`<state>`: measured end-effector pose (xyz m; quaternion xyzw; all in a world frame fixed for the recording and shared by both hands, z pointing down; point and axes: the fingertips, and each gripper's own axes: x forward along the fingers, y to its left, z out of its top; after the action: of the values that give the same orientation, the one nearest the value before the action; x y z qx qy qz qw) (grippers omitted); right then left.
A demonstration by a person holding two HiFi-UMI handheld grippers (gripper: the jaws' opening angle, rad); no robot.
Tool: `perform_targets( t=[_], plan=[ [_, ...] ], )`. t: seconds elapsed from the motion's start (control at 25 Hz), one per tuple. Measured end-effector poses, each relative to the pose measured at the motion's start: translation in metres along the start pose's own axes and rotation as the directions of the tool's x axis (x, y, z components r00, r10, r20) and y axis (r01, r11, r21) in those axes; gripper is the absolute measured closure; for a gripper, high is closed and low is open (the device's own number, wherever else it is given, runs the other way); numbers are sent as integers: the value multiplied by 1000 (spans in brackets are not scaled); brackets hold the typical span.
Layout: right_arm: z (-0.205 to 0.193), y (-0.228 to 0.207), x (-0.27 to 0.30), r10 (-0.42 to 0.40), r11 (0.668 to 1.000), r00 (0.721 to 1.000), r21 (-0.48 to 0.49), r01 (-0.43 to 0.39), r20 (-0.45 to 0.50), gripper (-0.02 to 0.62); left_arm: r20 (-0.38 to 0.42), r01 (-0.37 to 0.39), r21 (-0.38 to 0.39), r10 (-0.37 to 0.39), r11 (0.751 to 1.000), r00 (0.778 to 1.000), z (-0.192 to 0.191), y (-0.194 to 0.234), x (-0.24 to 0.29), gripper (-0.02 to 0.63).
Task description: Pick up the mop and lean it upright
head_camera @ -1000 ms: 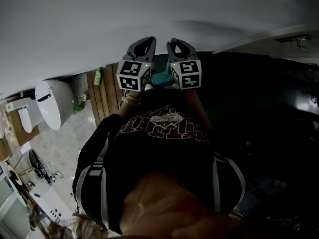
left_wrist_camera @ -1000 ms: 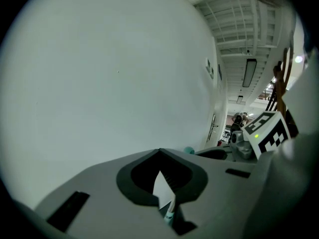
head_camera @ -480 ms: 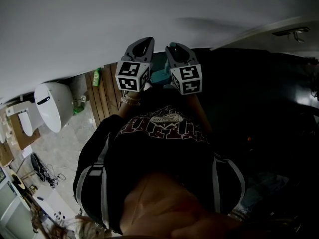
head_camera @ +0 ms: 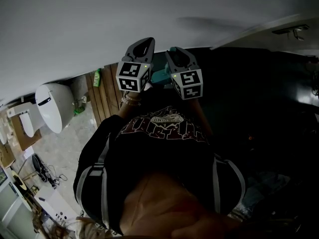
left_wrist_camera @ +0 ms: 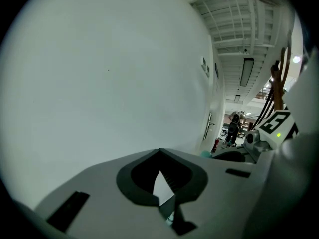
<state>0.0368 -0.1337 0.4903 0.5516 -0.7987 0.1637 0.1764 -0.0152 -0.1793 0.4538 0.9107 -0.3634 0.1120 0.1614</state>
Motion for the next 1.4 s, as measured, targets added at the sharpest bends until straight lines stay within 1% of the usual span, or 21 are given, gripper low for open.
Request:
perform_targets(
  t=[0.2, 0.4, 0.52, 0.64, 0.8, 1.4],
  plan=[
    [0, 3, -1, 3, 1000, 1000, -2, -3, 2, 483, -10, -4, 8, 5, 1000, 1000, -3, 2, -3, 566],
    [1, 4, 0, 7, 1000, 1000, 0, -7, 7, 483, -1, 22, 6, -22, 1000, 1000, -2, -4, -2, 566],
    [1, 5, 1, 9, 1000, 1000, 0, -9, 6, 483, -2, 25, 17, -25, 1000, 1000, -1, -6, -2, 566],
    [1, 5, 2, 8, 1000, 1000, 3, -8, 7, 483, -4, 22, 25, -22, 999, 1000, -1, -5, -2, 566],
    [2, 5, 2, 7, 1000, 1000, 1, -7, 9, 483, 7, 11, 16, -11, 1000, 1000, -1, -2, -4, 566],
    [9, -1, 22, 6, 1000, 1000, -3, -6, 20, 483, 9, -2, 5, 2, 1000, 1000, 1, 9, -7, 566]
  ],
)
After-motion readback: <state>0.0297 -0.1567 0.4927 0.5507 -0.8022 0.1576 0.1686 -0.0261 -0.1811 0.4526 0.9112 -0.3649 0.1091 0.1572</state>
